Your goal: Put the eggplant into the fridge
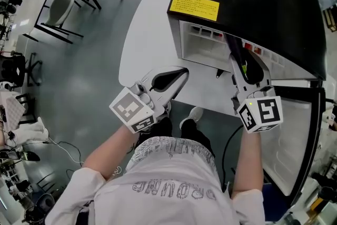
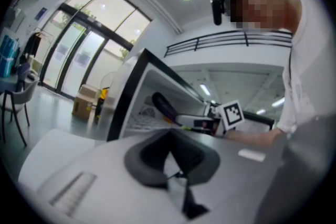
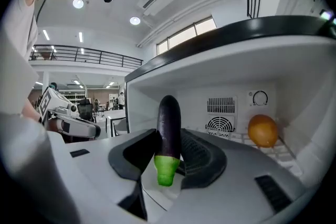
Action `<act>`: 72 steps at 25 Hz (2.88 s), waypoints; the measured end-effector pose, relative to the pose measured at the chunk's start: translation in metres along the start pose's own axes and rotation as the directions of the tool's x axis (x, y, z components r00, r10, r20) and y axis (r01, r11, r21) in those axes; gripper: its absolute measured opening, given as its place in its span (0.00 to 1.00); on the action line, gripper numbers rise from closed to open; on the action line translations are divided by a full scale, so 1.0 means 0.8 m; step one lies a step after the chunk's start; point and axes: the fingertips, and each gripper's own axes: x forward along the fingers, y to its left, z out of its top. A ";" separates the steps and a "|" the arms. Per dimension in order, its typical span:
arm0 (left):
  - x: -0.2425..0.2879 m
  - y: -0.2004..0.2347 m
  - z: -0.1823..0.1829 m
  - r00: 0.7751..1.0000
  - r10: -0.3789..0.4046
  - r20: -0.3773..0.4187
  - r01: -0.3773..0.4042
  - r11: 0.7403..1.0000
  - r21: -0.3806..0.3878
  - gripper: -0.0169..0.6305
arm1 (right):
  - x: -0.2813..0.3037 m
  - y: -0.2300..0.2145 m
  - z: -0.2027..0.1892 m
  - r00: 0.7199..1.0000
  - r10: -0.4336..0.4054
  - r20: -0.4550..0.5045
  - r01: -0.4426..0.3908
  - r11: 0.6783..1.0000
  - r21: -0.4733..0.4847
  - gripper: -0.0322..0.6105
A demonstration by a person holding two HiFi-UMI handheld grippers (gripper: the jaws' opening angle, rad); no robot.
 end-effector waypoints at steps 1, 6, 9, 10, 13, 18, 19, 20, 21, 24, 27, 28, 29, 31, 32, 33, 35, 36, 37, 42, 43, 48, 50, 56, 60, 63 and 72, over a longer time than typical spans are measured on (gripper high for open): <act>-0.001 0.000 0.000 1.000 -0.002 0.000 0.002 1.000 0.001 0.04 | 0.003 0.000 0.002 1.000 -0.004 -0.002 0.004 1.000 -0.018 0.27; -0.005 0.003 -0.003 1.000 -0.020 -0.003 0.020 1.000 -0.003 0.04 | 0.021 -0.001 0.003 0.999 -0.023 -0.031 0.019 0.992 -0.128 0.27; -0.008 0.008 -0.004 1.000 -0.023 -0.004 0.023 1.000 -0.007 0.04 | 0.032 0.001 0.004 0.998 -0.032 -0.048 0.022 0.982 -0.190 0.27; -0.009 0.010 -0.004 1.000 -0.023 -0.003 0.023 1.000 -0.008 0.04 | 0.035 0.002 0.005 0.998 -0.035 -0.053 0.023 0.977 -0.213 0.27; -0.013 0.013 -0.004 1.000 -0.023 0.000 0.023 1.000 -0.012 0.04 | 0.044 0.003 0.008 0.997 -0.046 -0.067 0.025 0.958 -0.286 0.27; -0.016 0.016 -0.005 1.000 -0.023 0.003 0.023 1.000 -0.011 0.04 | 0.058 0.001 0.009 0.993 -0.073 -0.092 0.030 0.914 -0.404 0.27; -0.016 0.016 -0.005 1.000 -0.024 0.004 0.024 1.000 -0.011 0.04 | 0.061 0.000 0.009 0.992 -0.080 -0.097 0.031 0.904 -0.427 0.27; -0.015 0.016 -0.005 1.000 -0.025 0.003 0.025 1.000 -0.010 0.04 | 0.063 -0.001 0.007 0.991 -0.087 -0.102 0.032 0.893 -0.449 0.27; -0.015 0.016 -0.005 1.000 -0.025 0.003 0.025 1.000 -0.010 0.04 | 0.065 -0.002 0.006 0.990 -0.094 -0.107 0.033 0.882 -0.469 0.27; -0.015 0.015 -0.007 1.000 -0.022 0.002 0.022 1.000 -0.016 0.04 | 0.071 -0.005 -0.001 0.987 -0.112 -0.119 0.036 0.859 -0.511 0.27; -0.015 0.014 -0.011 1.000 -0.020 0.001 0.020 1.000 -0.020 0.04 | 0.076 -0.005 -0.006 0.986 -0.117 -0.120 0.037 0.850 -0.526 0.27; -0.016 0.014 -0.011 1.000 -0.019 0.000 0.019 1.000 -0.022 0.04 | 0.077 -0.005 -0.006 0.986 -0.119 -0.119 0.038 0.846 -0.531 0.27; -0.017 0.014 -0.011 1.000 -0.018 -0.001 0.018 1.000 -0.023 0.04 | 0.078 -0.004 -0.006 0.985 -0.123 -0.117 0.041 0.842 -0.538 0.27; -0.018 0.013 -0.012 1.000 -0.017 -0.002 0.017 1.000 -0.025 0.04 | 0.081 -0.006 -0.005 0.984 -0.133 -0.115 0.047 0.829 -0.557 0.27; -0.017 0.012 -0.013 1.000 -0.017 -0.003 0.017 1.000 -0.025 0.04 | 0.082 -0.008 -0.005 0.984 -0.137 -0.115 0.048 0.822 -0.567 0.27; -0.016 0.011 -0.013 1.000 -0.018 -0.003 0.018 1.000 -0.025 0.04 | 0.084 -0.009 -0.005 0.983 -0.141 -0.116 0.048 0.815 -0.577 0.27; -0.015 0.010 -0.014 1.000 -0.019 -0.005 0.019 1.000 -0.026 0.04 | 0.089 -0.012 -0.006 0.982 -0.146 -0.118 0.048 0.803 -0.594 0.27; -0.014 0.010 -0.015 1.000 -0.019 -0.007 0.019 1.000 -0.025 0.04 | 0.091 -0.013 -0.007 0.982 -0.149 -0.118 0.049 0.799 -0.599 0.27; -0.014 0.010 -0.016 1.000 -0.019 -0.008 0.019 0.999 -0.026 0.04 | 0.093 -0.014 -0.008 0.981 -0.152 -0.118 0.052 0.798 -0.601 0.27; -0.013 0.008 -0.020 1.000 -0.014 -0.009 0.013 0.999 -0.030 0.04 | 0.099 -0.021 -0.015 0.979 -0.162 -0.123 0.057 0.800 -0.598 0.27; -0.014 0.008 -0.020 1.000 -0.012 -0.010 0.012 0.999 -0.030 0.04 | 0.100 -0.022 -0.016 0.979 -0.161 -0.124 0.057 0.801 -0.596 0.27; -0.015 0.009 -0.023 1.000 -0.001 -0.009 0.001 0.999 -0.036 0.04 | 0.105 -0.024 -0.017 0.977 -0.166 -0.132 0.053 0.796 -0.604 0.27; -0.015 0.008 -0.024 1.000 0.001 -0.009 -0.001 0.999 -0.040 0.04 | 0.108 -0.025 -0.017 0.977 -0.166 -0.134 0.053 0.798 -0.601 0.27; -0.014 0.009 -0.025 1.000 0.008 -0.003 -0.008 0.999 -0.043 0.04 | 0.118 -0.029 -0.023 0.974 -0.161 -0.156 0.040 0.808 -0.588 0.27; -0.015 0.009 -0.024 1.000 0.016 0.001 -0.016 0.999 -0.041 0.04 | 0.120 -0.031 -0.027 0.974 -0.159 -0.159 0.039 0.813 -0.581 0.27; -0.016 0.010 -0.023 1.000 0.021 0.002 -0.021 0.999 -0.041 0.04 | 0.122 -0.031 -0.028 0.974 -0.161 -0.160 0.037 0.808 -0.589 0.27; -0.019 0.011 -0.020 1.000 0.024 0.004 -0.023 0.999 -0.040 0.04 | 0.124 -0.028 -0.027 0.975 -0.143 -0.167 0.023 0.822 -0.569 0.30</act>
